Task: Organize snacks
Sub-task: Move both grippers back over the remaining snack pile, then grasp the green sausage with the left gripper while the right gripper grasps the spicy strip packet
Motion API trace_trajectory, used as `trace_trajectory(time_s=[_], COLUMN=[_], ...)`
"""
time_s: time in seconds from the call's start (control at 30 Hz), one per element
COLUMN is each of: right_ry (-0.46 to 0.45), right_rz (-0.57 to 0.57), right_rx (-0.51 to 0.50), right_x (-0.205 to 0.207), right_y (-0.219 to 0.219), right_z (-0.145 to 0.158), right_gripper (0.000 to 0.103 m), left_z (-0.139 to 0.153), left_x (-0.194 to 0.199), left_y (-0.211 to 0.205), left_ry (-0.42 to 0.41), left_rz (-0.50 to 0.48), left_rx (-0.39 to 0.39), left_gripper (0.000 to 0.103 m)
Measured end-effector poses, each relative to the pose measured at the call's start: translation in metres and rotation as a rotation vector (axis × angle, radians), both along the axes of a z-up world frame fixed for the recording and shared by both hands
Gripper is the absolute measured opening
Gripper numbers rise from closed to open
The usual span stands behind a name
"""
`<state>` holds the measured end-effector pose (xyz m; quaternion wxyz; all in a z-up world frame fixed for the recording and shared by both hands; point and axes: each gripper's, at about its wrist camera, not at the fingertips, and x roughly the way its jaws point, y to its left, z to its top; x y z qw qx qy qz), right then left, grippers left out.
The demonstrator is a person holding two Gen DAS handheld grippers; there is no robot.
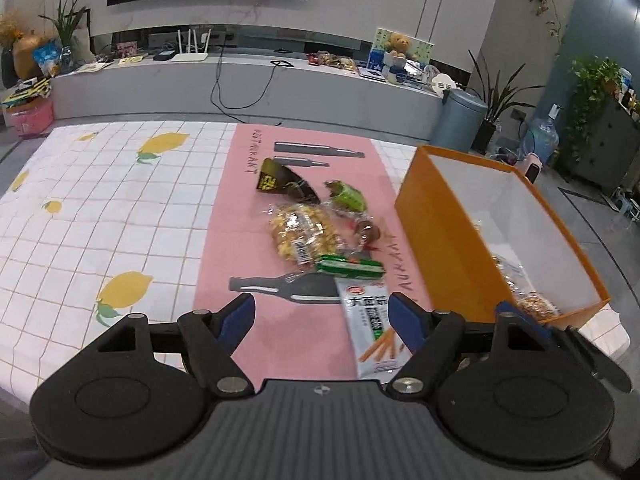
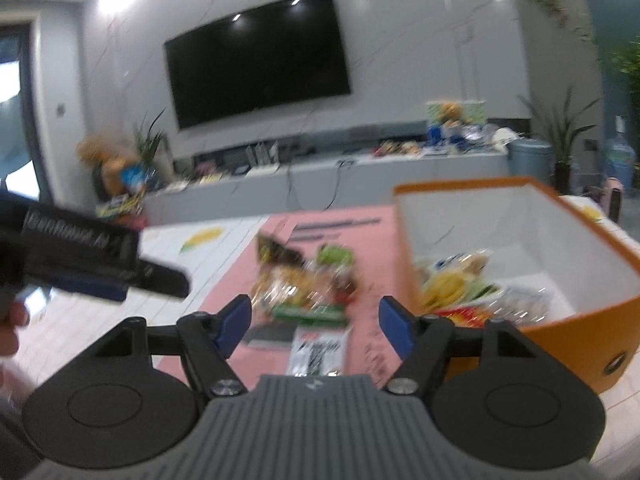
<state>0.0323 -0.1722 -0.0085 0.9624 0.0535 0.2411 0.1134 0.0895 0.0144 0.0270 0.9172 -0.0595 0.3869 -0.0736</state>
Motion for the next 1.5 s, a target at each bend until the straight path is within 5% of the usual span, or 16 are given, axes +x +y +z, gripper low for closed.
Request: trace_trajectory(time_s=[0.2,0.43,0.73,0.97,1.2,1.33,1.5], right_ry=[0.125,0.218,0.251,0.187,0.134,0.137,0.165], right_rz=[-0.003,-0.040,-0.092,-0.124,-0.102,-0.084,-0.088], right_rx=[-0.005,-0.106,-0.132,-0.188,-0.209,-0.222,-0.229], right_x=[0.026,0.049,0.058,0.056,0.049,0.047,0.045], right_y=[0.017,0.036,0.044,0.058,0.069,0.072,0.073], right_z=[-0.033,-0.064,-0.086,-0.096,-0.094,-0.091,-0.088], right_gripper=[0.084,0.085,0.086,0.087,0.058,0.054,0.053], left_z=[-0.022,-0.045,-0.052,-0.057,-0.056,-0.055,-0.042], left_x=[0.007,0.015,0.015,0.016,0.016,0.022,0.044], left_y=[0.022,0.030,0.025,0.024,0.029,0.029,0.024], left_ry=[0.032,0.087,0.104,0.142,0.144,0.138,0.054], left_rz=[0.024,0.019,0.022,0.025,0.044,0.031,-0.110], left_rx=[-0.016,-0.033,-0.040,-0.044,-0.050,-0.041,0.033], left_gripper=[0.089,0.089,0.089,0.089,0.089,0.089,0.089])
